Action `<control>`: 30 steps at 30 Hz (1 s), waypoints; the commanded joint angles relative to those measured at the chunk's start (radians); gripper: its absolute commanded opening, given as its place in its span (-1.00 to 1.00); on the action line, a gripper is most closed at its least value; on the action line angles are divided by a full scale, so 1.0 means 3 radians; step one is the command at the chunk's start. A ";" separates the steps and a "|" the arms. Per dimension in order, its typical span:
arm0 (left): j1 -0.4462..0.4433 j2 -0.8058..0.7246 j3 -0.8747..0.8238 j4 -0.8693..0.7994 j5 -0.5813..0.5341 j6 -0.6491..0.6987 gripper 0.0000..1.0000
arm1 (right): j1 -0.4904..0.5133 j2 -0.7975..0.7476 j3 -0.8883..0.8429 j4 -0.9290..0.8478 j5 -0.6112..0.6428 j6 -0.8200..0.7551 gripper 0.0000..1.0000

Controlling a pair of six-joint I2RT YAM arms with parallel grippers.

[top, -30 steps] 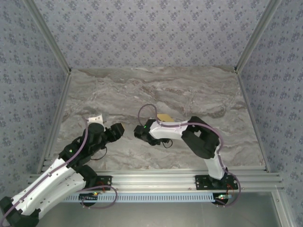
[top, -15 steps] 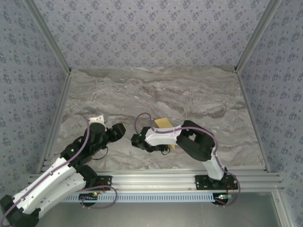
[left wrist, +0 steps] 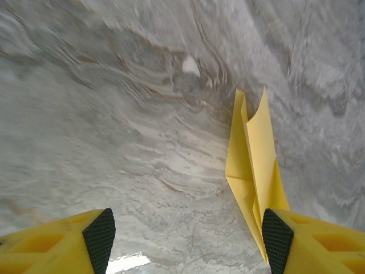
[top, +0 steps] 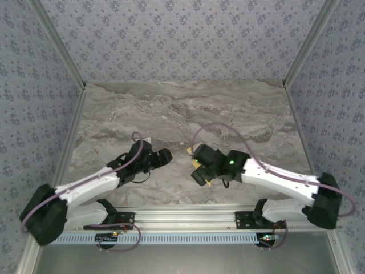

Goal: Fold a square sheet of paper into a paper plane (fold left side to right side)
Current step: Turn over the paper at the center of the table, then fold the wing for the fifth time at the center of the table.

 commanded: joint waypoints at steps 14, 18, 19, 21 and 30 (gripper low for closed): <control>-0.0254 0.1867 0.0946 0.1277 0.0643 -0.0206 0.36 | -0.1379 -0.1331 -0.0996 0.0834 -0.1694 0.0505 1.00; -0.0257 0.2073 0.1089 0.1282 0.0729 -0.0215 0.20 | -0.1503 -0.1377 -0.1074 0.0911 -0.1883 0.0563 1.00; -0.0254 0.2111 0.1105 0.1294 0.0743 -0.0225 0.11 | -0.1544 -0.1395 -0.1098 0.0936 -0.1946 0.0578 1.00; -0.0255 0.2157 0.1112 0.1366 0.0779 -0.0230 -0.09 | -0.1640 -0.1409 -0.1143 0.1001 -0.2064 0.0608 1.00; -0.0136 0.1881 0.0873 0.1507 0.0890 0.0006 -1.00 | -0.2477 -0.1216 -0.1446 0.1489 -0.3204 0.0482 1.00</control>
